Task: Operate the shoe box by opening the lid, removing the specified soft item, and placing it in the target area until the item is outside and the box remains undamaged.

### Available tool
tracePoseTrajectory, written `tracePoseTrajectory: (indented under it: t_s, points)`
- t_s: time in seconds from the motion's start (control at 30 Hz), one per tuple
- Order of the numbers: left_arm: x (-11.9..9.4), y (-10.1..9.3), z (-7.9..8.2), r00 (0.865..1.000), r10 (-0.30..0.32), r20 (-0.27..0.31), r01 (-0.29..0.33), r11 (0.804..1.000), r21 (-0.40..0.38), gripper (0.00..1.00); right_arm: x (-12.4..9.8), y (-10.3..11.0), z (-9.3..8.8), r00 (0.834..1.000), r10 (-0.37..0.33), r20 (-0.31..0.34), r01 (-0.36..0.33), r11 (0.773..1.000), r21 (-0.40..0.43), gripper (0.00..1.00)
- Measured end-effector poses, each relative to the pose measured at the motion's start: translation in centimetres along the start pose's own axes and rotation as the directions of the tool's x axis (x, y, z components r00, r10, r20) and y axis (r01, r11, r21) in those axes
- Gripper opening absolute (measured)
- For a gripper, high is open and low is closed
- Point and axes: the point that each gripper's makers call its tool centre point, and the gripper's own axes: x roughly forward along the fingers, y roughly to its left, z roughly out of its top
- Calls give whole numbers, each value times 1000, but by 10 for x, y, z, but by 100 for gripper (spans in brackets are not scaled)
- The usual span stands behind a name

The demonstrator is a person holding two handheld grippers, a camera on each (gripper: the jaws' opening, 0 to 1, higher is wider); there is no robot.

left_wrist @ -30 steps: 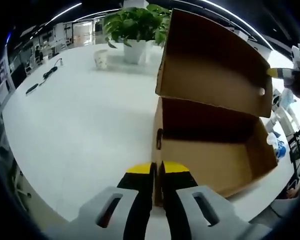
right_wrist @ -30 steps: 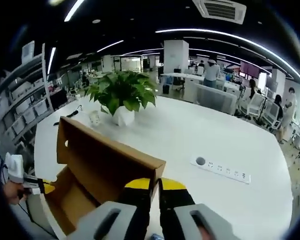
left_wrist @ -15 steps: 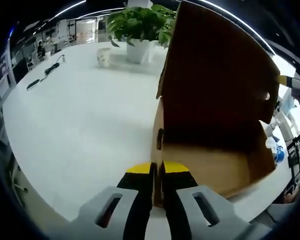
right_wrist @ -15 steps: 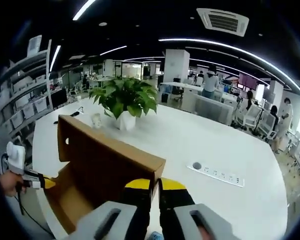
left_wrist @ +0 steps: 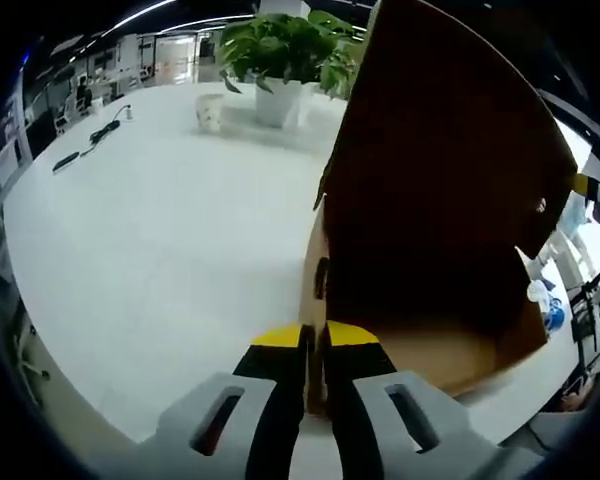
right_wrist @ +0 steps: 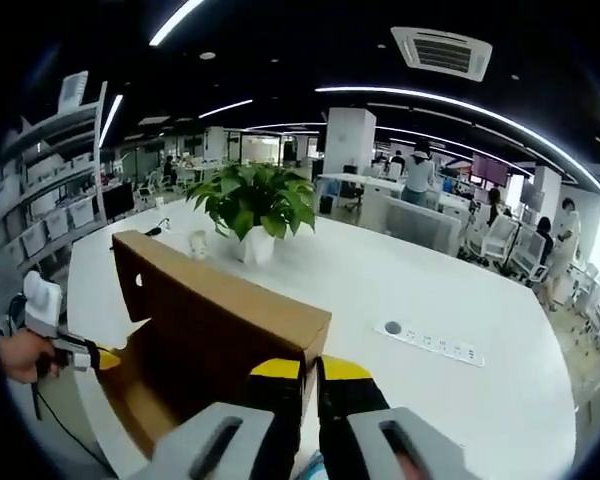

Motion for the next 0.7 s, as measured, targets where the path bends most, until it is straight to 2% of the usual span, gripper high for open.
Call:
tracePoseTrajectory:
  t_s: [0.27, 0.33, 0.7]
  points:
    - [0, 0, 0, 1000, -23, 5, 23, 1000, -14, 5, -14, 7, -11, 1000, -14, 12, 14, 1000, 6, 0]
    - [0, 0, 0, 1000, -27, 6, 27, 1000, -14, 5, -19, 9, -15, 999, -21, 24, 20, 999, 48, 0]
    - [0, -1, 0, 999, -40, 6, 40, 999, -10, 5, -28, 15, -28, 995, -67, 70, 59, 993, 101, 0]
